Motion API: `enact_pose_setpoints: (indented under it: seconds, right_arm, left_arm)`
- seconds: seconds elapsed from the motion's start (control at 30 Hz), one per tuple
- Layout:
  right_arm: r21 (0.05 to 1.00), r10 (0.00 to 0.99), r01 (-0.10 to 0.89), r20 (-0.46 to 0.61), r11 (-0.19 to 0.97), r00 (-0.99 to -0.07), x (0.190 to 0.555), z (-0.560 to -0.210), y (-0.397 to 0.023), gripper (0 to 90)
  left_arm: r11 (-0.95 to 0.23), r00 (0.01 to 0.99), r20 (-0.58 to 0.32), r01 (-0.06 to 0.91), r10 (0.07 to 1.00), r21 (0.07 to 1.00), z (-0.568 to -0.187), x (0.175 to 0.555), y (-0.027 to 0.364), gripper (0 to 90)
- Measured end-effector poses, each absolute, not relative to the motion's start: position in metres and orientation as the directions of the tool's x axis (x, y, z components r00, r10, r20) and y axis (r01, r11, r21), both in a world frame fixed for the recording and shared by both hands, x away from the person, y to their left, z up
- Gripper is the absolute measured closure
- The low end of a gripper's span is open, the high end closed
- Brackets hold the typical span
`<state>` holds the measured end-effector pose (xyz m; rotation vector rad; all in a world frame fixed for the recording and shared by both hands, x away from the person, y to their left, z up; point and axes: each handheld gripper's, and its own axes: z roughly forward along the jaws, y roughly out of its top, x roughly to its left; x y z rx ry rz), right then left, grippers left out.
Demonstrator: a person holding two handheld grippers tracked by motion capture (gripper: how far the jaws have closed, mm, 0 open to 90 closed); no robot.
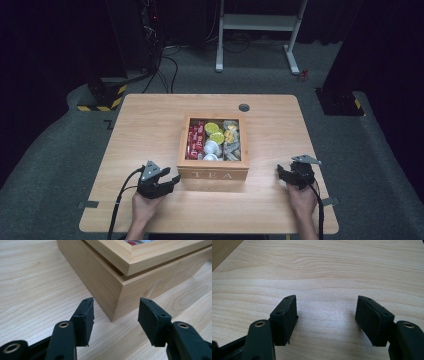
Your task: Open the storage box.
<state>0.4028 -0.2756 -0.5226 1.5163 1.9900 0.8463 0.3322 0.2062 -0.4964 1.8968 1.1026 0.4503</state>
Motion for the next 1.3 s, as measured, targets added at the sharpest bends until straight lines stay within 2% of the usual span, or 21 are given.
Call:
enact_pose_setpoints:
  seconds: [0.37, 0.7, 1.2, 1.3]
  right_arm:
    - [0.728, 0.965, 0.658, -0.015, 0.19, -0.261, 0.403, -0.523, -0.276, 33.6]
    - [0.729, 0.967, 0.659, -0.016, 0.186, -0.255, 0.403, -0.523, -0.275, 34.0]
    - [0.729, 0.969, 0.661, -0.016, 0.18, -0.246, 0.401, -0.523, -0.275, 34.0]
    - [0.729, 0.969, 0.66, -0.017, 0.182, -0.248, 0.401, -0.523, -0.275, 33.9]
  left_arm:
    - [-0.252, 0.544, -0.105, 0.541, 0.833, 0.802, -0.494, 0.333, 0.194, 46.2]
    - [-0.263, 0.549, -0.084, 0.524, 0.831, 0.81, -0.483, 0.344, 0.189, 46.9]
    - [-0.247, 0.547, -0.103, 0.528, 0.83, 0.812, -0.477, 0.353, 0.187, 47.7]
    - [-0.271, 0.562, -0.083, 0.516, 0.823, 0.813, -0.476, 0.354, 0.184, 47.0]
